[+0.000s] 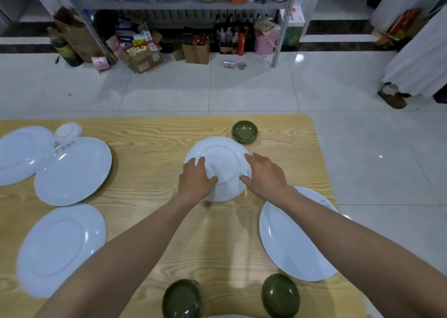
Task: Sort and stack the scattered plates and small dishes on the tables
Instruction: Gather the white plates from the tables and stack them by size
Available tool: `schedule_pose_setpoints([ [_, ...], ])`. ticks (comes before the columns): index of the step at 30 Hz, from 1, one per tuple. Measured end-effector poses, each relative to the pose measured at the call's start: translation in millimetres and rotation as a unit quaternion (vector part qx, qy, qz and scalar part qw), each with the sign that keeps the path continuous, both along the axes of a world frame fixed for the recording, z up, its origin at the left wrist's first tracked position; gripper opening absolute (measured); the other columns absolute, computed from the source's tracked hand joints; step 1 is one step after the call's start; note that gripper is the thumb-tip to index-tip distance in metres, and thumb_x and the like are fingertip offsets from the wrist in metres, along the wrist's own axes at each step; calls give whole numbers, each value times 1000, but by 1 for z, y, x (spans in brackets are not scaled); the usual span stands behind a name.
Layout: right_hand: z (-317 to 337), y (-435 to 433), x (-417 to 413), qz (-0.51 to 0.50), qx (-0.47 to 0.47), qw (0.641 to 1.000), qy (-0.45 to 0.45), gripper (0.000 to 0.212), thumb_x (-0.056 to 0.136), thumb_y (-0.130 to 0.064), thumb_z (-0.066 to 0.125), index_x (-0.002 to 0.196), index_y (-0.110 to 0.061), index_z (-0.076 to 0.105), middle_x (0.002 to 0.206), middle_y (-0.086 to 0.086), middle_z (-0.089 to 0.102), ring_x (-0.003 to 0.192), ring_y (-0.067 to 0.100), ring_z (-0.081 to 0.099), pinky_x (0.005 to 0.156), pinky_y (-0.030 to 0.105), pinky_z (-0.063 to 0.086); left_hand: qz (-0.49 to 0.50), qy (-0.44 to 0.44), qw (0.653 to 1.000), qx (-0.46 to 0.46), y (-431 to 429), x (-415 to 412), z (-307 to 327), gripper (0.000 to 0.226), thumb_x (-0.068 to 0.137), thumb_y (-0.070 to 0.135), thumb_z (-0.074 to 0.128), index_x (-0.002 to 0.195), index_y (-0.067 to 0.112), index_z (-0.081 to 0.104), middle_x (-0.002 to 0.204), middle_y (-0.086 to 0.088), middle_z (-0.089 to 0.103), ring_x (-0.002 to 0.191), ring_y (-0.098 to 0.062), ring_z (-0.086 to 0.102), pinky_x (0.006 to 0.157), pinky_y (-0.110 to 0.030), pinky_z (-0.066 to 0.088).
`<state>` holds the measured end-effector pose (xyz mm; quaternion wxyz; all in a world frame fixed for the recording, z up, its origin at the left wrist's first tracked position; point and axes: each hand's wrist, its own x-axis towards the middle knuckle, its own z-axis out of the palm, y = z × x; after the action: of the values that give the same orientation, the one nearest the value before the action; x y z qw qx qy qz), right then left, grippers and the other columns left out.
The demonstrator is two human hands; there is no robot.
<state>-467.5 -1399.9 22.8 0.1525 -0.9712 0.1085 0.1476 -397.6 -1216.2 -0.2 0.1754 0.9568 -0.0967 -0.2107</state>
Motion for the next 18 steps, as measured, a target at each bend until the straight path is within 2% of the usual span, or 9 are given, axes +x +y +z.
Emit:
schedule_pose_setpoints([
  [3, -12, 1, 16, -45, 33, 998, 12, 69, 92, -44, 60, 150, -18, 32, 148, 5, 44, 134, 27, 41, 94, 39, 44, 36, 22, 999, -2, 4, 20, -9, 70, 86, 41, 66, 144, 12, 38, 143, -15, 40, 133, -33, 35, 97, -44, 42],
  [6, -25, 1, 33, -129, 106, 986, 25, 67, 85, -46, 69, 140, -18, 44, 132, 2, 56, 123, 27, 51, 87, 39, 48, 90, 50, 994, -21, 8, 37, -18, 72, 83, 42, 70, 140, 10, 41, 137, -16, 42, 131, -33, 37, 95, -43, 43],
  [9, -35, 0, 51, -276, 235, 930, 51, 66, 73, -45, 82, 123, -11, 54, 112, 2, 59, 100, 23, 59, 66, 31, 47, 167, 100, 980, -39, 14, 53, -28, 78, 73, 47, 79, 132, 4, 49, 130, -16, 48, 125, -32, 44, 92, -40, 44],
  [11, -42, -2, 60, -343, 279, 895, 58, 60, 67, -40, 88, 106, -8, 57, 108, 5, 63, 93, 22, 62, 58, 28, 44, 217, 129, 966, -51, 18, 62, -34, 80, 63, 49, 86, 120, 1, 58, 123, -16, 55, 117, -32, 53, 88, -40, 51],
  [13, -50, -5, 65, -378, 290, 877, 66, 62, 60, -36, 93, 101, -4, 59, 108, 10, 66, 93, 25, 65, 62, 30, 50, 269, 149, 948, -85, 20, 68, -36, 78, 54, 43, 92, 110, -1, 62, 118, -17, 59, 109, -33, 59, 82, -45, 56],
  [16, -54, -8, 72, -421, 305, 851, 77, 75, 51, -32, 97, 107, 0, 59, 108, 12, 65, 95, 29, 66, 75, 40, 59, 336, 168, 918, -130, 17, 73, -36, 62, 50, 32, 95, 90, 3, 57, 110, -14, 61, 97, -33, 64, 70, -47, 60],
  [18, -54, -10, 75, -444, 313, 836, 81, 72, 49, -29, 98, 103, -1, 60, 103, 11, 65, 89, 28, 67, 74, 41, 60, 379, 191, 891, -160, 18, 76, -35, 57, 50, 24, 96, 84, 4, 55, 104, -14, 63, 90, -33, 66, 66, -48, 61],
])
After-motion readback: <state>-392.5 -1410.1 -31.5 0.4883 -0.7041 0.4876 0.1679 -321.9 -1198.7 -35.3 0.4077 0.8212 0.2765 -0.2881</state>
